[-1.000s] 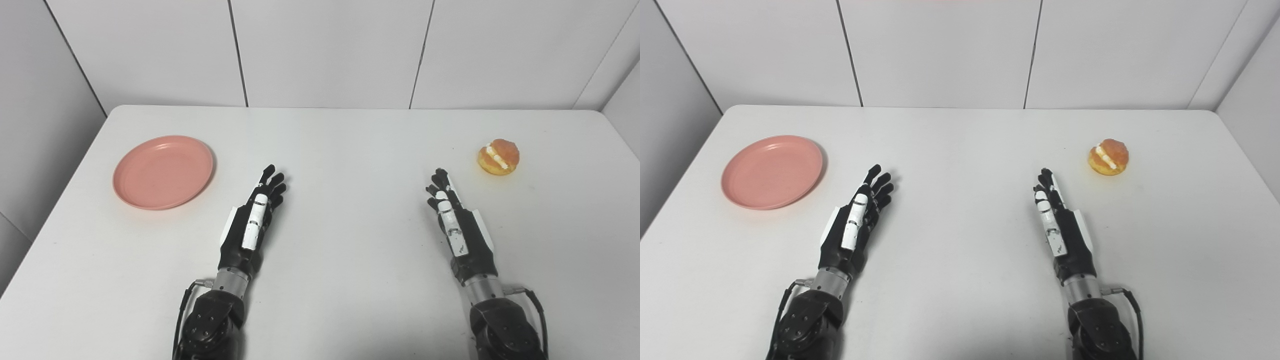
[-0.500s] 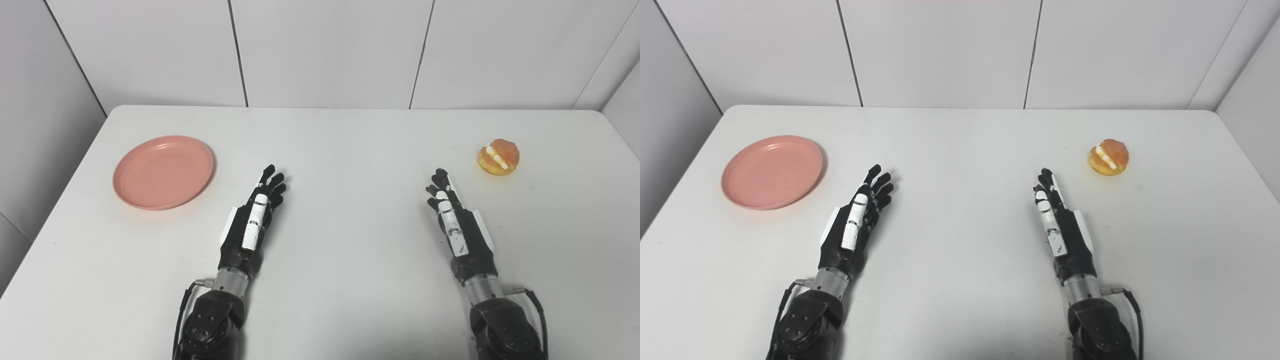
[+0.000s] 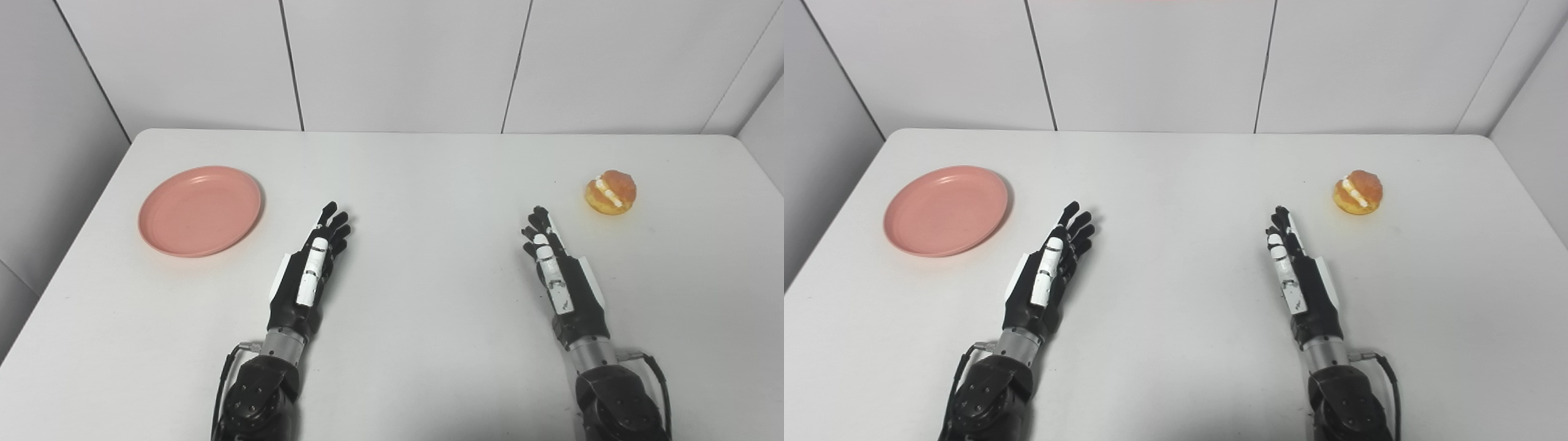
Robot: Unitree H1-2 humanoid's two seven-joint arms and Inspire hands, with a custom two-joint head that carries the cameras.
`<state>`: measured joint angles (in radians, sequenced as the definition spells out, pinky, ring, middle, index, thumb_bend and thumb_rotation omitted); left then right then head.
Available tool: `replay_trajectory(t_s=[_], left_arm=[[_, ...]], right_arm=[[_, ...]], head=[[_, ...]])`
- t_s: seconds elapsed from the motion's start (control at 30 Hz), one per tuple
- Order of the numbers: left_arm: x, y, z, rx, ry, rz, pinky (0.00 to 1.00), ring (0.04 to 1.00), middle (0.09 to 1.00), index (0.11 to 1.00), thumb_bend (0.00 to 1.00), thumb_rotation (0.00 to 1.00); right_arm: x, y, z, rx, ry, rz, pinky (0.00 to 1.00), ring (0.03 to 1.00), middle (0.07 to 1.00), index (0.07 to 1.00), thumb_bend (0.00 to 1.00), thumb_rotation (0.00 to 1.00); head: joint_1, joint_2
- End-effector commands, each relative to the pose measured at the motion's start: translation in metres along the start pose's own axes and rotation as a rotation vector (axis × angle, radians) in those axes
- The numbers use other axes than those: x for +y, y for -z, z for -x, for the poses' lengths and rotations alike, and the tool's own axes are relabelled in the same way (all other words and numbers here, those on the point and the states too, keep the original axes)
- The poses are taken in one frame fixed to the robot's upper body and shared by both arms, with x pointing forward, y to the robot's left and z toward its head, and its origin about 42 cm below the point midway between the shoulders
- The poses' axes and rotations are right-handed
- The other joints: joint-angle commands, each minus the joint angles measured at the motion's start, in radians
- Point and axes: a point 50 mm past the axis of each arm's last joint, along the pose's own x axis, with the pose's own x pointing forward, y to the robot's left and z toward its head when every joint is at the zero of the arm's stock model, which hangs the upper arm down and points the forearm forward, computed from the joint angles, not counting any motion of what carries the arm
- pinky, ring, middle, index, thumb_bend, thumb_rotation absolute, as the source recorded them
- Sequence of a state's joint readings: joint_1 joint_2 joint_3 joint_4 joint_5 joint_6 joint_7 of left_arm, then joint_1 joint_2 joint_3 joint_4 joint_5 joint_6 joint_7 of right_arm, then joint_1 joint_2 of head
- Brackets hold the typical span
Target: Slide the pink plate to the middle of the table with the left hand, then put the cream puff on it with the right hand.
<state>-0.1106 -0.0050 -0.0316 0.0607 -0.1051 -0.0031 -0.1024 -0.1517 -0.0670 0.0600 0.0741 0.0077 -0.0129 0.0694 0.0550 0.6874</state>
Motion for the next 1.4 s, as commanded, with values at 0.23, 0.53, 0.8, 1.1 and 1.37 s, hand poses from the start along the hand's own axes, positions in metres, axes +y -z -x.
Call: replay_trajectory(t_s=[0.23,0.53,0.8,1.1,1.37], left_arm=[[-0.015,0.032,0.011,0.103,0.003,0.009,1.00,1.000,1.000,1.000,0.43,1.00],[-0.037,0.046,0.003,0.132,-0.016,-0.037,0.98,0.993,1.000,1.000,0.39,1.00],[-0.043,0.053,-0.001,0.152,-0.020,-0.053,1.00,1.000,1.000,1.000,0.43,1.00],[-0.040,0.054,-0.001,0.146,-0.023,-0.054,0.99,0.999,1.000,1.000,0.42,1.00],[-0.033,0.047,0.000,0.118,-0.022,-0.043,0.98,0.996,1.000,1.000,0.40,1.00]], right_arm=[[-0.010,0.020,0.006,0.068,-0.036,-0.038,1.00,0.995,1.000,1.000,0.21,1.00],[-0.028,0.034,0.008,0.027,-0.049,-0.010,1.00,0.997,1.000,1.000,0.16,1.00],[-0.029,0.036,0.008,0.037,-0.042,-0.031,1.00,1.000,1.000,1.000,0.12,1.00],[-0.026,0.034,0.007,0.042,-0.039,-0.044,1.00,1.000,1.000,1.000,0.10,1.00],[-0.020,0.034,0.006,0.040,-0.045,-0.042,1.00,1.000,1.000,1.000,0.10,1.00]], head=[[0.177,-0.092],[0.332,-0.197],[0.350,-0.228],[0.350,-0.233],[0.337,-0.236]])
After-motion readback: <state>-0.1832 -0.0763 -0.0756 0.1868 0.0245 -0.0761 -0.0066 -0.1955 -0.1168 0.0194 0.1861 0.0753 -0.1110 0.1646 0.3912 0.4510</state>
